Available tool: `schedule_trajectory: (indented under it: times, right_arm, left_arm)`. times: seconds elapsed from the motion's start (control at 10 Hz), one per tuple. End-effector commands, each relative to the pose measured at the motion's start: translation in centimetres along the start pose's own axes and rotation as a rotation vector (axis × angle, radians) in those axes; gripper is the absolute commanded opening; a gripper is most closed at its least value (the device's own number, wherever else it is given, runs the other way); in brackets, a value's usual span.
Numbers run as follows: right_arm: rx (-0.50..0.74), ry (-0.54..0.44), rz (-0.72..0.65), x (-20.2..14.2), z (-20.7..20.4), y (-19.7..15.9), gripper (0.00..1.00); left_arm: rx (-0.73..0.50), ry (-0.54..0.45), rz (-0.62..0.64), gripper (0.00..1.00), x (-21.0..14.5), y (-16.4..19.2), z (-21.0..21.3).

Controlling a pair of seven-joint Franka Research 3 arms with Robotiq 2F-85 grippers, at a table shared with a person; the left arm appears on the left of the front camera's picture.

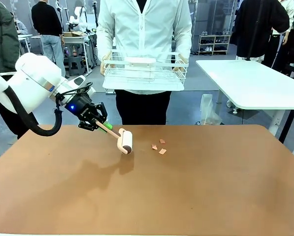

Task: Clean the table.
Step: Clean the table with the Lint Roller when the human lifts the Dish drying rack.

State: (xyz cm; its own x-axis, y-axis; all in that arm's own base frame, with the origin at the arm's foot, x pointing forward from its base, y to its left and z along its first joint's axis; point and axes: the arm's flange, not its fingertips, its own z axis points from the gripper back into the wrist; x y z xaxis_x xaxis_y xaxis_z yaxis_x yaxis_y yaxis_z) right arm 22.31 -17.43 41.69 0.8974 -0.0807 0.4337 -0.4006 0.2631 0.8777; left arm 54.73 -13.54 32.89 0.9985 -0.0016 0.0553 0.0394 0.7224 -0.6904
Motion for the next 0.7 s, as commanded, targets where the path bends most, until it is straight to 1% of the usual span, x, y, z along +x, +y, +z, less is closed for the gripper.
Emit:
schedule_trajectory:
  times: [0.0, 0.1, 0.2, 0.6]
  right_arm:
    - [0.004, -0.004, 0.013, -0.04, 0.08, 0.29, 1.00]
    - [0.004, -0.004, 0.013, -0.04, 0.08, 0.29, 1.00]
    - [0.004, -0.004, 0.013, -0.04, 0.08, 0.29, 1.00]
    - [0.004, -0.004, 0.013, -0.04, 0.08, 0.29, 1.00]
  left_arm:
    - [-0.019, -0.004, -0.023, 0.21, 1.50, 0.45, 0.20]
    - [-0.032, -0.005, -0.021, 0.21, 1.48, 0.49, 0.33]
    - [0.000, -0.002, 0.003, 0.21, 0.51, 0.32, -0.12]
    - [0.000, -0.002, 0.003, 0.21, 0.51, 0.32, -0.12]
